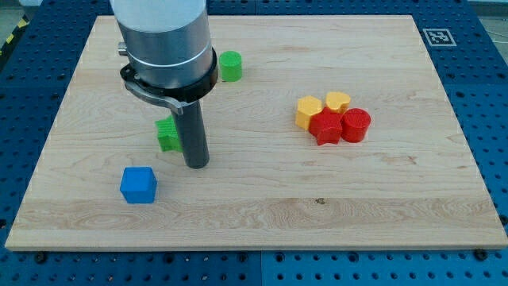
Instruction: Move the green star below the green circle
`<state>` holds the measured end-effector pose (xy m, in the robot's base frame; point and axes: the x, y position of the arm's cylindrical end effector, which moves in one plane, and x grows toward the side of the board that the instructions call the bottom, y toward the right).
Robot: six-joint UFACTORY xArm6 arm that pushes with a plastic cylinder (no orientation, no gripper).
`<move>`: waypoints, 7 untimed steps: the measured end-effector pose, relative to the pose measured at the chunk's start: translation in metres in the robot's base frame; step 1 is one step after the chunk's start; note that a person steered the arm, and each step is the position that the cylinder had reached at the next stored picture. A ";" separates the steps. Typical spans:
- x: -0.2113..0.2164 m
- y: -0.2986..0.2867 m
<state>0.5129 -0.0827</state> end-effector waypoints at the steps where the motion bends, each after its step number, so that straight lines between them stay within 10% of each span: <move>1: 0.000 -0.002; 7: -0.056 -0.038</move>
<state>0.4572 -0.1211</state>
